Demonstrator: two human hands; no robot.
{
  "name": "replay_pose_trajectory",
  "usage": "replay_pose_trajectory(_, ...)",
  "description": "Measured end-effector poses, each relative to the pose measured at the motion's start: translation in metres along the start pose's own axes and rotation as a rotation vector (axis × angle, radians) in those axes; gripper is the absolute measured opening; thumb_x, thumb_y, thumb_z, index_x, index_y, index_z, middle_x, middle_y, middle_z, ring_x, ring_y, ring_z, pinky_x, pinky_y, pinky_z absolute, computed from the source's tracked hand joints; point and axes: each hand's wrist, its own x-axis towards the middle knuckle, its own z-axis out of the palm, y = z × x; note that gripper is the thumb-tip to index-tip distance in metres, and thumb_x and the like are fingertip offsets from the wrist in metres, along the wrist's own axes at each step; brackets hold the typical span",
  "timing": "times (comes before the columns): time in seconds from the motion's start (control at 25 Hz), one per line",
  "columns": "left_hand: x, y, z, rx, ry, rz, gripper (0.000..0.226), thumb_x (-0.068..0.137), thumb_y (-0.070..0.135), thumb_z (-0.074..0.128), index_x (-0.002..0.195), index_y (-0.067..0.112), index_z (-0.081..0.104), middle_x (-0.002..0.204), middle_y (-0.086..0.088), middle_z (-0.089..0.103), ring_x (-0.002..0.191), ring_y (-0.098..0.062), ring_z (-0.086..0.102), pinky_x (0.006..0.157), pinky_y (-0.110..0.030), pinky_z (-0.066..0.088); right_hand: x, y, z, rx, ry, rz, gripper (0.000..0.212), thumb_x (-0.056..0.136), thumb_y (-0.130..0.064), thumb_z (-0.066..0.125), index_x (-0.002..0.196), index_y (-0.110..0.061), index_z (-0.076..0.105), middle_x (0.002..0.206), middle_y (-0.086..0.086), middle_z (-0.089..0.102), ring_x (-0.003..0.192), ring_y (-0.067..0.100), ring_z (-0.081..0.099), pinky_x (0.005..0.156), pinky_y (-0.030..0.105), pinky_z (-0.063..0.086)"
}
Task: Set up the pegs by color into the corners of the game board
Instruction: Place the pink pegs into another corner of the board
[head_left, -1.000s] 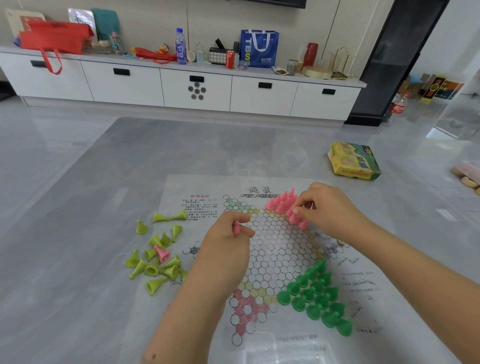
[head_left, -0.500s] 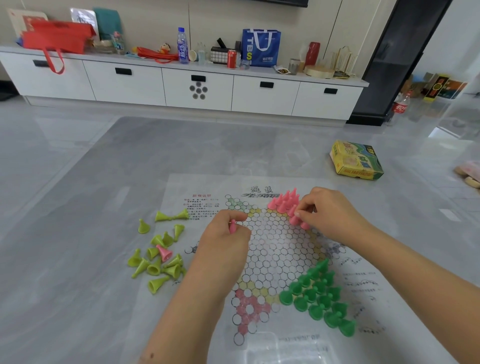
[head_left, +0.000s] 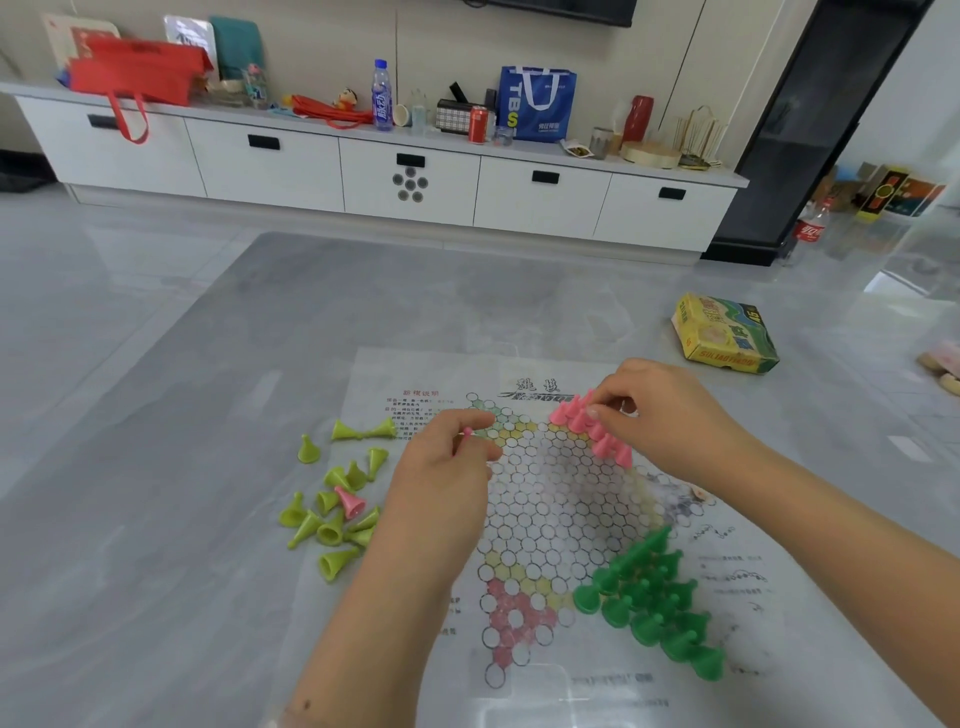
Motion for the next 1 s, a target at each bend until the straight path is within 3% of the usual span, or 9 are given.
replay_pose_trajectory(0.12, 0.002, 0.0, -0.017, -0.073, 0.151, 0.071, 0.031, 0.095, 0.008, 0.033, 0.101, 0.024, 0.06, 0.086, 0.004, 0.06, 0.072, -0.007, 0.051, 0.048, -0.011, 0.045, -0.002, -0.04, 0.014, -0.02, -0.155, -0.18, 0.018, 0.089, -0.026, 0.053, 0.099, -0.019, 0.067, 0.086, -0.011, 0.056, 0.071, -0.004, 0.049, 0.062, 0.007, 0.035)
replay_pose_trajectory(0.28, 0.009, -0.001, -0.057, -0.246, 0.295, 0.032, 0.03, 0.091, 0.001, 0.036, 0.099, 0.02, 0.058, 0.075, 0.002, 0.059, 0.06, -0.01, 0.048, 0.05, -0.017, 0.043, -0.002, -0.096, 0.042, 0.041, -0.284, -0.36, 0.017, 0.089, -0.023, 0.054, 0.099, -0.017, 0.066, 0.09, -0.005, 0.063, 0.072, 0.001, 0.049, 0.063, 0.009, 0.036)
replay_pose_trajectory(0.44, 0.009, -0.004, -0.086, -0.269, 0.28, -0.005, 0.026, 0.086, -0.005, 0.039, 0.088, 0.015, 0.056, 0.064, -0.003, 0.053, 0.053, -0.015, 0.045, 0.047, -0.021, 0.041, 0.006, -0.133, 0.07, 0.116, -0.283, -0.218, 0.013, 0.084, -0.028, 0.057, 0.088, -0.017, 0.052, 0.086, 0.0, 0.06, 0.079, 0.018, 0.057, 0.07, 0.033, 0.048)
replay_pose_trajectory(0.52, 0.008, -0.006, -0.09, -0.225, 0.222, -0.038, 0.028, 0.083, -0.008, 0.037, 0.08, 0.014, 0.054, 0.06, -0.005, 0.047, 0.052, -0.017, 0.044, 0.042, -0.02, 0.041, 0.01, -0.144, 0.085, 0.078, -0.305, -0.173, 0.018, 0.082, -0.029, 0.058, 0.087, -0.016, 0.046, 0.092, 0.006, 0.06, 0.083, 0.024, 0.057, 0.071, 0.037, 0.048)
replay_pose_trajectory(0.72, 0.006, -0.019, -0.089, 0.27, 0.072, 0.06, 0.018, 0.088, 0.013, 0.043, 0.073, 0.018, 0.051, 0.06, 0.0, 0.047, 0.056, -0.015, 0.043, 0.057, -0.029, 0.035, 0.017, -0.149, 0.095, 0.016, -0.303, -0.184, 0.014, 0.081, -0.015, 0.052, 0.083, -0.015, 0.038, 0.079, 0.006, 0.05, 0.075, 0.025, 0.05, 0.053, 0.028, 0.034)
replay_pose_trajectory(0.8, 0.003, -0.025, -0.087, 0.488, -0.016, 0.155, 0.014, 0.088, 0.024, 0.05, 0.075, 0.021, 0.054, 0.06, 0.005, 0.05, 0.055, -0.011, 0.044, 0.054, -0.024, 0.034, 0.019, -0.14, 0.082, 0.114, -0.3, -0.14, 0.009, 0.082, -0.014, 0.053, 0.086, -0.016, 0.045, 0.08, 0.002, 0.052, 0.074, 0.021, 0.052, 0.057, 0.028, 0.04)
replay_pose_trajectory(0.88, 0.001, -0.024, -0.08, 0.598, -0.035, 0.212, 0.007, 0.085, 0.029, 0.056, 0.079, 0.025, 0.055, 0.06, 0.007, 0.051, 0.055, -0.008, 0.046, 0.052, -0.023, 0.034, 0.02, -0.125, 0.066, 0.247, -0.237, -0.055, 0.011, 0.083, -0.014, 0.056, 0.094, -0.014, 0.057, 0.085, -0.001, 0.058, 0.08, 0.017, 0.058, 0.071, 0.028, 0.049)
replay_pose_trajectory(1.0, -0.001, -0.025, -0.065, 0.8, -0.022, 0.255, 0.012, 0.082, 0.038, 0.057, 0.084, 0.029, 0.051, 0.068, 0.011, 0.046, 0.068, -0.007, 0.046, 0.054, -0.019, 0.031, 0.019, -0.101, 0.046, 0.298, -0.15, 0.011, 0.011, 0.084, -0.013, 0.059, 0.092, -0.013, 0.065, 0.087, -0.004, 0.063, 0.081, 0.009, 0.058, 0.069, 0.011, 0.045)
